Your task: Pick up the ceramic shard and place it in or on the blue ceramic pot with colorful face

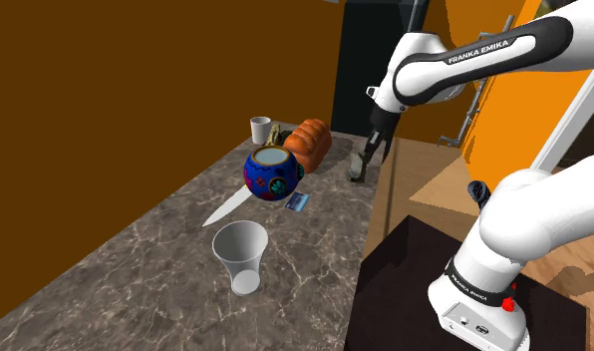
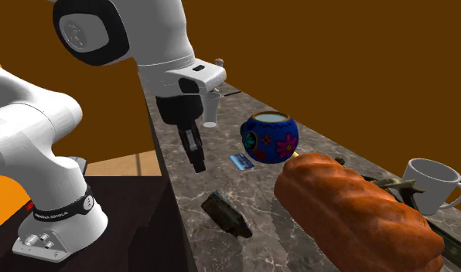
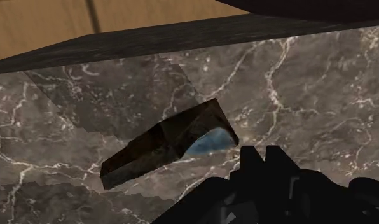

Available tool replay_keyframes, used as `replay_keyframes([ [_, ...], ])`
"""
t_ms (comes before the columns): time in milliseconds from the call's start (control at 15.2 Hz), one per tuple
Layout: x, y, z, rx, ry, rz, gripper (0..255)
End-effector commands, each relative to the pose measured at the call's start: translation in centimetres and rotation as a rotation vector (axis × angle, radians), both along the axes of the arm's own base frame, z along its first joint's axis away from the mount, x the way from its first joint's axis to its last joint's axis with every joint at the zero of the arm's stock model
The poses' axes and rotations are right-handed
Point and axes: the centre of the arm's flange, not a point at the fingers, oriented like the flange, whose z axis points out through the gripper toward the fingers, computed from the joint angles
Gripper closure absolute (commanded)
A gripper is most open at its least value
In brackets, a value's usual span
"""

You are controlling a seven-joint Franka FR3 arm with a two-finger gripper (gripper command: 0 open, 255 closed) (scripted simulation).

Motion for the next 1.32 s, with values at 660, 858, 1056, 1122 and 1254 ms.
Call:
replay_keyframes([
  [660,-1.8,-0.7,-6.8,0.123,-0.243,-0.631,0],
  [858,-1.1,-0.7,-8.2,0.123,-0.243,-0.631,0],
  [1056,-0.3,-0.6,-9.9,0.123,-0.243,-0.631,0],
  [1122,-0.3,-0.6,-9.9,0.123,-0.243,-0.631,0],
  [1254,-0.3,-0.6,-9.9,0.123,-0.243,-0.631,0],
])
